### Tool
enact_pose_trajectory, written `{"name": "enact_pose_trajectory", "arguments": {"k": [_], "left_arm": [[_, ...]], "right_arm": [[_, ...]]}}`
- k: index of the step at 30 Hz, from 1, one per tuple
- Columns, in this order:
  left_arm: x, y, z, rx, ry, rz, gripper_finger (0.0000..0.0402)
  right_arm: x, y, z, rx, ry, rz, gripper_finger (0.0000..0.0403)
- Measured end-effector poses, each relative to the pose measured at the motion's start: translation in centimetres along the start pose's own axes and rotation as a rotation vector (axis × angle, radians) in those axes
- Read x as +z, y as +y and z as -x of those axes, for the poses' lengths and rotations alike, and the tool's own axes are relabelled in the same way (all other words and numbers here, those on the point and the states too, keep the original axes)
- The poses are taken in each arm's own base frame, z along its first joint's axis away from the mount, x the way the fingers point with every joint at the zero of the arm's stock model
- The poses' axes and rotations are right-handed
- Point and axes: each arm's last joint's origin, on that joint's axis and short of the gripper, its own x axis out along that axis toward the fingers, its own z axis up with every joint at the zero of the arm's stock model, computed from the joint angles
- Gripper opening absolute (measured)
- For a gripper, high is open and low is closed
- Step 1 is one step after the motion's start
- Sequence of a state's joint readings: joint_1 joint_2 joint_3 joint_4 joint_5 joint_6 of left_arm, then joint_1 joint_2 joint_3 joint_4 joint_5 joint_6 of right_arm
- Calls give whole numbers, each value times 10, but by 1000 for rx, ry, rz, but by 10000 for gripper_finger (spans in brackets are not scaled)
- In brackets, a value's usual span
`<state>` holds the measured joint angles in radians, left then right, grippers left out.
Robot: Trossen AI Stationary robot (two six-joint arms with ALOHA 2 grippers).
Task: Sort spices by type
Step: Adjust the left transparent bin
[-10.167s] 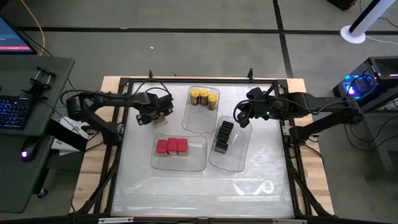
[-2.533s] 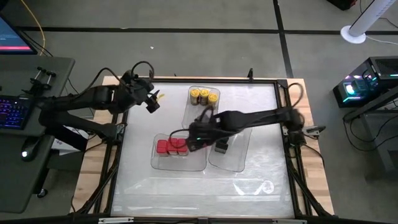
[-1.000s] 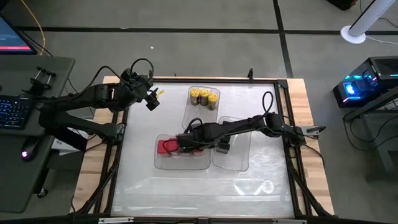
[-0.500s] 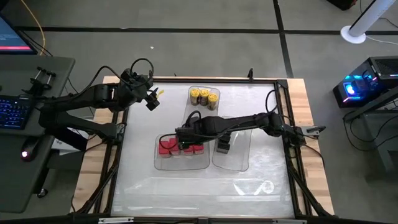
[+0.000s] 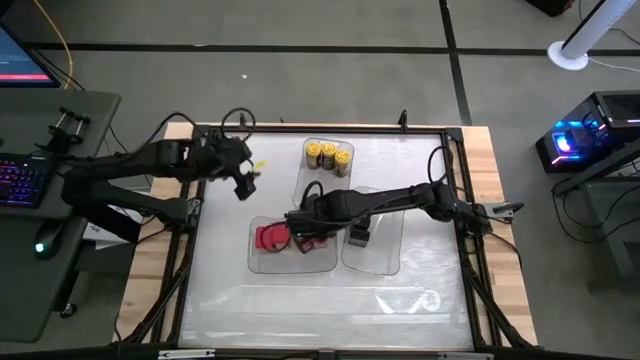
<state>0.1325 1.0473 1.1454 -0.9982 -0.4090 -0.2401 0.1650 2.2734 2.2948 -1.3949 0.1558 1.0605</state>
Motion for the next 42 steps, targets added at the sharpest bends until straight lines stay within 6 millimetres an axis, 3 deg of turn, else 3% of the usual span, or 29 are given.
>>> {"name": "enact_pose_trajectory", "arguments": {"k": [3, 5, 7, 10, 11, 24, 32, 38, 42], "left_arm": [[-15, -9, -5, -92, 48, 9, 274], [-26, -16, -4, -150, 69, 17, 237], [-34, -22, 2, -201, 62, 34, 175], [-48, -29, 10, -256, 59, 69, 45], [-52, -30, 11, -264, 59, 96, 24], [-118, -61, 6, -293, 252, 425, 0], [-137, -84, 16, -323, 309, 445, 0], [-153, -100, 5, -226, 322, 472, 0], [-159, -113, -3, -260, 305, 472, 0]], "right_arm": [[-2, -1, -2, -9, 26, 36, 21], [-1, -6, -5, -45, 33, 53, 8], [0, -10, -6, -81, 47, 87, 4], [1, -13, -6, -97, 69, 162, 3], [2, -14, -6, -89, 83, 203, 2], [21, -24, -10, -41, 119, 582, 1], [25, -21, -8, -9, 66, 766, 0], [20, -22, 8, 17, 42, 811, 0], [15, -33, 17, 48, 36, 811, 0]]}}
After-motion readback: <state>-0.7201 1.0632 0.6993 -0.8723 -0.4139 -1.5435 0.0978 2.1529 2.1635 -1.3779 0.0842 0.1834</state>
